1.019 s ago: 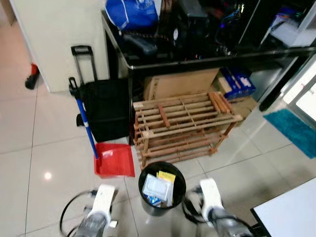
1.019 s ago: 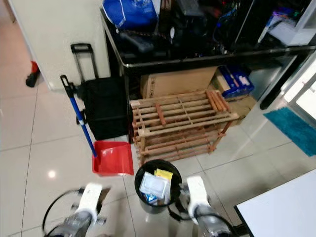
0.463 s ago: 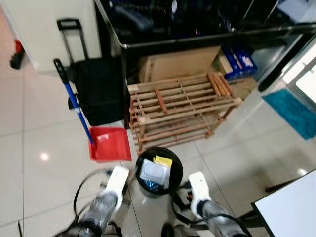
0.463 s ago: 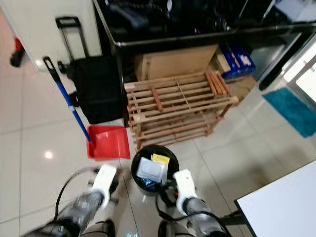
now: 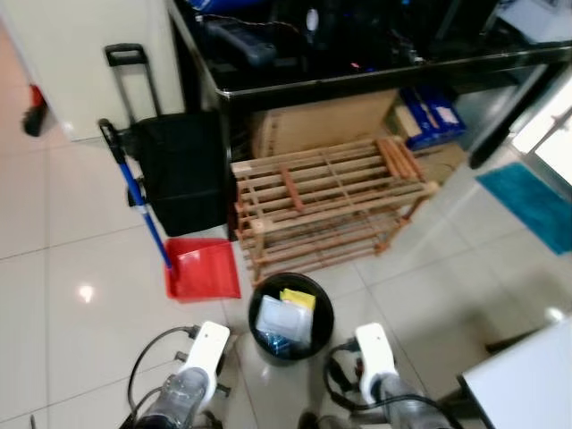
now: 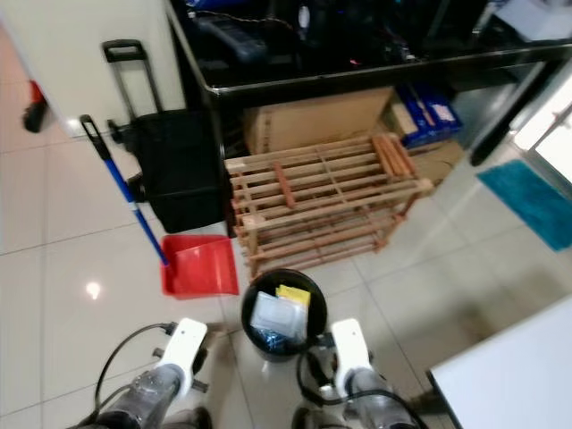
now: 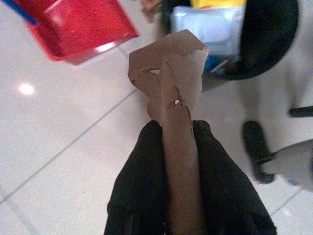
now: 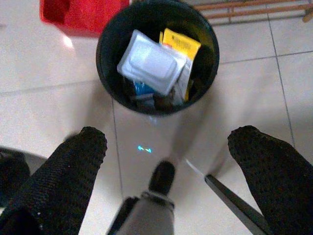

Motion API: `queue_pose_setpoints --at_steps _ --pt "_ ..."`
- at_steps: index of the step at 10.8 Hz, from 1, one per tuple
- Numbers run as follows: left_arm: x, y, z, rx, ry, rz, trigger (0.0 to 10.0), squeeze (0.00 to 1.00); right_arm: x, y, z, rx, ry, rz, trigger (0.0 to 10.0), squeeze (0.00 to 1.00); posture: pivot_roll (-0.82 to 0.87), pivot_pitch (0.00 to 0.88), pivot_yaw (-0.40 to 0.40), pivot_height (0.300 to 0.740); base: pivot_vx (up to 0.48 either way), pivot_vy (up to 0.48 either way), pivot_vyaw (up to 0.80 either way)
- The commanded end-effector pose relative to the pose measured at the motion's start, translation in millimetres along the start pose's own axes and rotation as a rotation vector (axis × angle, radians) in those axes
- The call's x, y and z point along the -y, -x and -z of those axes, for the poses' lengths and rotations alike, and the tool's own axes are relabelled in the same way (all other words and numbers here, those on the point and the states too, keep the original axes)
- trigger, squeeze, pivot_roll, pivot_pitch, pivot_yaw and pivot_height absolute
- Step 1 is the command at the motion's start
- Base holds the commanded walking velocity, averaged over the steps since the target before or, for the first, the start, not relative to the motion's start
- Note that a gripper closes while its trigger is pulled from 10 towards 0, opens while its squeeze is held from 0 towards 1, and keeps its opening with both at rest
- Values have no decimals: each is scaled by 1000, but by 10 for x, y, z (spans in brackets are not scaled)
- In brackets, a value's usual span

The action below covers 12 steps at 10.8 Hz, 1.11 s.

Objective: Picking trash to rubbish bin

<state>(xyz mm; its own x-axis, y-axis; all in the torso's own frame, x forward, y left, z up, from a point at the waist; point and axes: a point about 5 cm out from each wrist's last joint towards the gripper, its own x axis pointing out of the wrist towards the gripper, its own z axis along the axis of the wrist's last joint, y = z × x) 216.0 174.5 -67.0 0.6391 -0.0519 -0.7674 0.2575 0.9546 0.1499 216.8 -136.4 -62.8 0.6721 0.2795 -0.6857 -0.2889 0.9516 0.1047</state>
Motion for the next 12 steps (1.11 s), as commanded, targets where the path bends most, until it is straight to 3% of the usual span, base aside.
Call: queue_pose_setpoints --at_steps 1,6,12 --pt "-3 3 25 -12 19 -13 10000 0 70 42 116 -44 -14 32 10000 0 -15 69 -89 740 356 0 -800" --pt "-144 -9 -102 13 47 -55 10000 0 57 7 66 -49 -37 60 10000 0 5 84 -92 740 244 0 0" --pt "-53 -8 -35 -14 37 -20 10000 0 34 -2 49 -44 -19 45 10000 0 5 110 -97 740 133 0 0"
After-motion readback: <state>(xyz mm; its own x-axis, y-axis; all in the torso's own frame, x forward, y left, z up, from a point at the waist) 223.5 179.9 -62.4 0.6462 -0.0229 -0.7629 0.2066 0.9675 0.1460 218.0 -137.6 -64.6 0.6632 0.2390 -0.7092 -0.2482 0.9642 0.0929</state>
